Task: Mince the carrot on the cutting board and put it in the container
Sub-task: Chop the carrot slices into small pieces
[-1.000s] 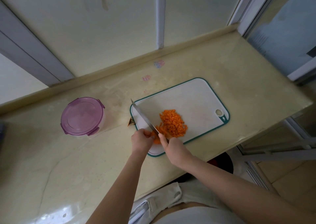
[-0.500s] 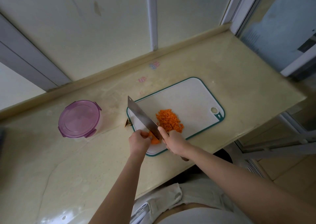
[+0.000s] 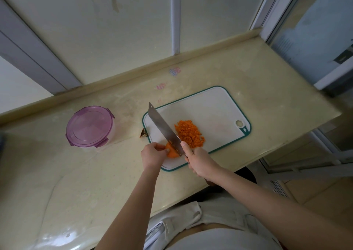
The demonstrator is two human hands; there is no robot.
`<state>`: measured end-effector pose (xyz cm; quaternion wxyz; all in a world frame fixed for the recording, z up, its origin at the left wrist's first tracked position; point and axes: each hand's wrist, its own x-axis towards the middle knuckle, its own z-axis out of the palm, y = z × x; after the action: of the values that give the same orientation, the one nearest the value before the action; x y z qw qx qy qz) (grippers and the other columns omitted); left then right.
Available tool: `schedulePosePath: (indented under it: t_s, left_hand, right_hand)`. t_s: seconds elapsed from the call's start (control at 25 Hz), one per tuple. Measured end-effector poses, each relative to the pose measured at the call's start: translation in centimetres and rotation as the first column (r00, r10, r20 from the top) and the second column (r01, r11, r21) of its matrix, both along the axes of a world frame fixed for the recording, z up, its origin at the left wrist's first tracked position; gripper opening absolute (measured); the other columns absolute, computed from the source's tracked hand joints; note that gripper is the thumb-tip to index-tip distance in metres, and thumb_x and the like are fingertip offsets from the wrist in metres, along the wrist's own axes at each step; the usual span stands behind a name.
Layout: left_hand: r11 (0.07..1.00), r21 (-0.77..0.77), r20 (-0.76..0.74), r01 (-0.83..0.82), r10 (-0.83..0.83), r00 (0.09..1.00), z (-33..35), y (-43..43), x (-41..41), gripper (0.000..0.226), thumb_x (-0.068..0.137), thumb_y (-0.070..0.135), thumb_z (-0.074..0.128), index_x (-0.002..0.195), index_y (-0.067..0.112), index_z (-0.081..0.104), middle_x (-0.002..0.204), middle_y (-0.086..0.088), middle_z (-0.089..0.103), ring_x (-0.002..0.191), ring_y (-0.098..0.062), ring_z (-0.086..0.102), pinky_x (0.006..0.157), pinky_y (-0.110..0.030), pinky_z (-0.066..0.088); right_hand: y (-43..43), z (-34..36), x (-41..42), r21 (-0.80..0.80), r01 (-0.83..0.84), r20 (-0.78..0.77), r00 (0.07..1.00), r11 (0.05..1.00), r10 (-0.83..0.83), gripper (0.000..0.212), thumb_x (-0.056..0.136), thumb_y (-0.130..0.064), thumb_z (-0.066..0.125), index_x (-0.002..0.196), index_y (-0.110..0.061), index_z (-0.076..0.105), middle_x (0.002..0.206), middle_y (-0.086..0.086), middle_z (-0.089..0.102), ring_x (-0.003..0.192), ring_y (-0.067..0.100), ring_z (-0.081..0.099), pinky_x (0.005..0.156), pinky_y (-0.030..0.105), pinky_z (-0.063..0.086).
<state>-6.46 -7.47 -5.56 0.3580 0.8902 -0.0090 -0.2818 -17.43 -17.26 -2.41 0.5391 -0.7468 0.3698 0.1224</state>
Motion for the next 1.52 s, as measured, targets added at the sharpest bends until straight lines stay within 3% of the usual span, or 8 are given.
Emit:
schedulePosePath:
  t_s: [0.28, 0.44, 0.56, 0.68, 0.84, 1.0, 1.2, 1.52]
  left_hand:
    - [0.999, -0.019, -0.017, -0.050, 0.050, 0.999, 0.2, 0.0, -0.3, 0.012, 0.079, 0.016, 0.072, 0.090, 0.011, 0.072, 0.083, 0.002, 0.062, 0.083, -0.013, 0.054, 0.071, -0.022, 0.041]
    - [0.997, -0.032, -0.033, -0.074, 0.073, 0.997, 0.3, -0.1, -0.4, 0.011, 0.079, 0.016, 0.073, 0.088, 0.011, 0.071, 0.082, 0.001, 0.063, 0.083, -0.014, 0.056, 0.070, -0.022, 0.041]
    - [0.998, -0.030, -0.015, -0.063, 0.063, 0.998, 0.4, -0.1, -0.6, 0.008, 0.079, 0.014, 0.072, 0.087, 0.011, 0.072, 0.081, 0.001, 0.063, 0.081, -0.014, 0.056, 0.069, -0.022, 0.041]
    - [0.999, -0.025, -0.007, -0.047, 0.047, 0.999, 0.6, -0.2, -0.5, 0.004, 0.079, 0.013, 0.072, 0.084, 0.012, 0.072, 0.076, 0.002, 0.061, 0.077, -0.013, 0.054, 0.069, -0.022, 0.040]
    - [0.999, -0.020, -0.009, -0.032, 0.032, 0.999, 0.5, -0.1, -0.3, 0.003, 0.079, 0.013, 0.072, 0.082, 0.013, 0.072, 0.076, 0.002, 0.062, 0.074, -0.011, 0.053, 0.068, -0.022, 0.040]
    - [1.000, -0.018, -0.002, -0.018, 0.018, 1.000, 0.3, -0.1, -0.3, 0.009, 0.080, 0.013, 0.072, 0.088, 0.010, 0.073, 0.076, 0.003, 0.061, 0.071, -0.008, 0.052, 0.069, -0.019, 0.040]
    - [1.000, -0.002, 0.016, 0.003, -0.003, 1.000, 0.2, 0.0, -0.4, 0.011, 0.080, 0.015, 0.071, 0.090, 0.010, 0.073, 0.081, 0.001, 0.064, 0.081, -0.012, 0.058, 0.070, -0.018, 0.040]
    - [1.000, 0.004, 0.051, 0.024, -0.024, 0.998, 0.3, 0.1, -0.6, 0.013, 0.080, 0.016, 0.072, 0.091, 0.010, 0.072, 0.082, 0.001, 0.064, 0.080, -0.012, 0.056, 0.069, -0.019, 0.038]
  right_hand:
    - [1.0, 0.0, -0.4, -0.002, 0.003, -0.013, 1.000, 1.000, -0.003, 0.060, 0.097, -0.057, 0.025, 0.053, -0.016, 0.032, 0.044, -0.005, 0.033, 0.031, 0.005, 0.030, 0.044, 0.024, 0.025]
    - [1.3, -0.6, -0.5, -0.093, -0.041, -0.013, 0.999, 0.995, 0.040, 0.063, 0.097, -0.057, 0.024, 0.054, -0.013, 0.037, 0.050, 0.000, 0.040, 0.045, 0.013, 0.040, 0.052, 0.028, 0.035]
    - [1.3, -0.5, -0.2, -0.101, -0.070, -0.055, 0.996, 0.992, 0.064, 0.062, 0.097, -0.057, 0.023, 0.055, -0.014, 0.034, 0.053, 0.002, 0.039, 0.047, 0.015, 0.038, 0.054, 0.029, 0.034]
    - [1.0, 0.5, 0.3, -0.076, -0.097, -0.095, 0.991, 0.992, 0.089, 0.048, 0.101, -0.049, 0.026, 0.061, -0.023, 0.033, 0.060, 0.001, 0.040, 0.053, 0.014, 0.039, 0.053, 0.025, 0.036]
    - [1.2, 0.4, 1.1, -0.100, -0.061, -0.111, 0.993, 0.993, 0.050, 0.038, 0.104, -0.039, 0.021, 0.066, -0.036, 0.016, 0.062, 0.003, 0.035, 0.058, 0.019, 0.041, 0.062, 0.034, 0.042]
    - [1.4, -0.8, 1.3, -0.113, -0.085, -0.069, 0.995, 0.990, 0.078, 0.043, 0.100, -0.050, 0.026, 0.063, -0.029, 0.033, 0.064, 0.001, 0.044, 0.063, 0.020, 0.045, 0.068, 0.034, 0.042]
    - [1.2, -1.2, 1.8, -0.166, -0.083, -0.064, 0.995, 0.983, 0.073, 0.062, 0.100, -0.050, 0.025, 0.050, -0.014, 0.033, 0.051, 0.002, 0.042, 0.049, 0.015, 0.042, 0.049, 0.025, 0.031]
    - [0.2, -1.3, 1.7, -0.061, -0.049, 0.000, 0.999, 0.997, 0.049, 0.065, 0.096, -0.059, 0.021, 0.049, -0.015, 0.031, 0.043, -0.003, 0.032, 0.040, 0.013, 0.031, 0.052, 0.031, 0.029]
